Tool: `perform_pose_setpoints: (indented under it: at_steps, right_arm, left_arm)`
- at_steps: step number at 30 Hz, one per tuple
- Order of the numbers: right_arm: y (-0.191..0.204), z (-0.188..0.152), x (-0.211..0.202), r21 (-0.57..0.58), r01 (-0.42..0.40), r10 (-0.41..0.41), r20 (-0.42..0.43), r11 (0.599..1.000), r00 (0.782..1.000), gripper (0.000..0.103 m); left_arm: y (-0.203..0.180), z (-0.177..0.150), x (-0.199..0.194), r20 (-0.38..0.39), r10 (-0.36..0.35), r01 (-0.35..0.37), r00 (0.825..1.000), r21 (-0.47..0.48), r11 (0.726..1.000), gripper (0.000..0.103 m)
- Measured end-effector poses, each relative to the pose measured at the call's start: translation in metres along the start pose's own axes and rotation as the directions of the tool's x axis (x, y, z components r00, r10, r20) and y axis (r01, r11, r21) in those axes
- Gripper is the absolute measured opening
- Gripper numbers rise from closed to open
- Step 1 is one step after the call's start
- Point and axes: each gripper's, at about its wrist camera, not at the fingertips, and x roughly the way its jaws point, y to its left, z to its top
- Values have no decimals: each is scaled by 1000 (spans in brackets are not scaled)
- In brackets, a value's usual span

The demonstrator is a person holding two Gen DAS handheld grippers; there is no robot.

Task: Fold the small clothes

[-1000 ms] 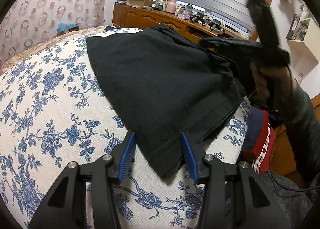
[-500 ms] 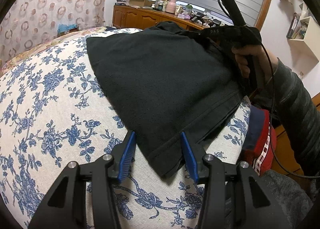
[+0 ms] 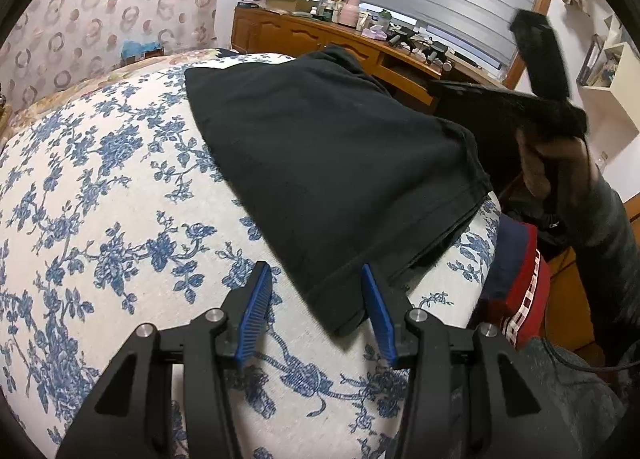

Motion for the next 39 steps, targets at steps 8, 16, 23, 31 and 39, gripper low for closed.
perform_pose_setpoints:
  at_steps: [8,16,23,31,39]
  right_arm:
    - [47,-29,-2,-86,-101,96,-64,991,993,49]
    - [72,-44,3,-107,-165,153,-117,980,981,49]
    - [84,-47,-4,-126,-219,206,-109,967,972,55]
    - [88,-61,11,-156,-197,175,-143,968,974,58]
    - [91,-72,17,-235,-141,104,-162,962,981,58]
  left_arm:
    - [-9,0,1,-25,-51,51,998,26,998,6]
    - [-10,47,-24,99,-79,78,992,10,997,1]
    - [-5,93,-17,148,-63,61,987,16,998,1]
    - [12,100,21,109,-13,17,994,-36,999,1]
    - [13,97,25,100,4,-1,995,-34,999,2]
